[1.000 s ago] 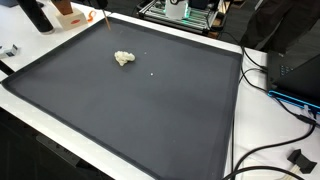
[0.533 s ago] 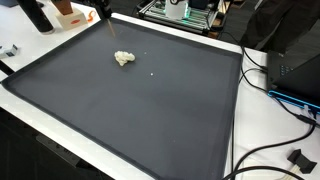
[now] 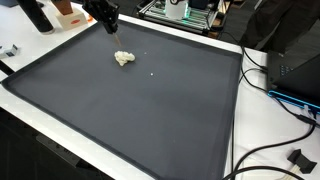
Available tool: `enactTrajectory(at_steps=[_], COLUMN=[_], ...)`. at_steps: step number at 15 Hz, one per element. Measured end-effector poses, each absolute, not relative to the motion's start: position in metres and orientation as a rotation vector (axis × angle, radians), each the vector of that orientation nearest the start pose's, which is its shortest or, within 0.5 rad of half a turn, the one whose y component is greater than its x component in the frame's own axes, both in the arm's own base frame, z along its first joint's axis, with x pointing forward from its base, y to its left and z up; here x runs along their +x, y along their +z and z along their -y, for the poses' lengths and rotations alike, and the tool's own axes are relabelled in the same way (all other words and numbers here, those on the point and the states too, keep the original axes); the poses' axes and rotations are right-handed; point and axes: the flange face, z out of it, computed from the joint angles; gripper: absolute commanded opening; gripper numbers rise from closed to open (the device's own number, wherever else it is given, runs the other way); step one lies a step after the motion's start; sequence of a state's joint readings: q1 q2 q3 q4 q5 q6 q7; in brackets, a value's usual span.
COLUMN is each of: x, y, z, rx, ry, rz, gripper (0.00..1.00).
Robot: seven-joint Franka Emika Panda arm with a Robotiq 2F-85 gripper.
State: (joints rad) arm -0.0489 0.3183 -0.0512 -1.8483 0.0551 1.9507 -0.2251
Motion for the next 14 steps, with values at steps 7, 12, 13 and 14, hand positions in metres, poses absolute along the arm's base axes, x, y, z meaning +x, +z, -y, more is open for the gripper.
enactTrajectory(at_steps=[7, 12, 13, 14], x=[0.604, 0.604, 0.604, 0.603], y=[0.320, 0.315, 0.314, 0.313], z=[0.057, 0.059, 0.060, 0.060], rx=[-3.062, -3.059, -3.058, -3.058], ry=[0.278, 0.285, 0.287, 0.289], rz=[0.184, 0.199, 0.199, 0.199], gripper=[0.03, 0.03, 0.03, 0.03])
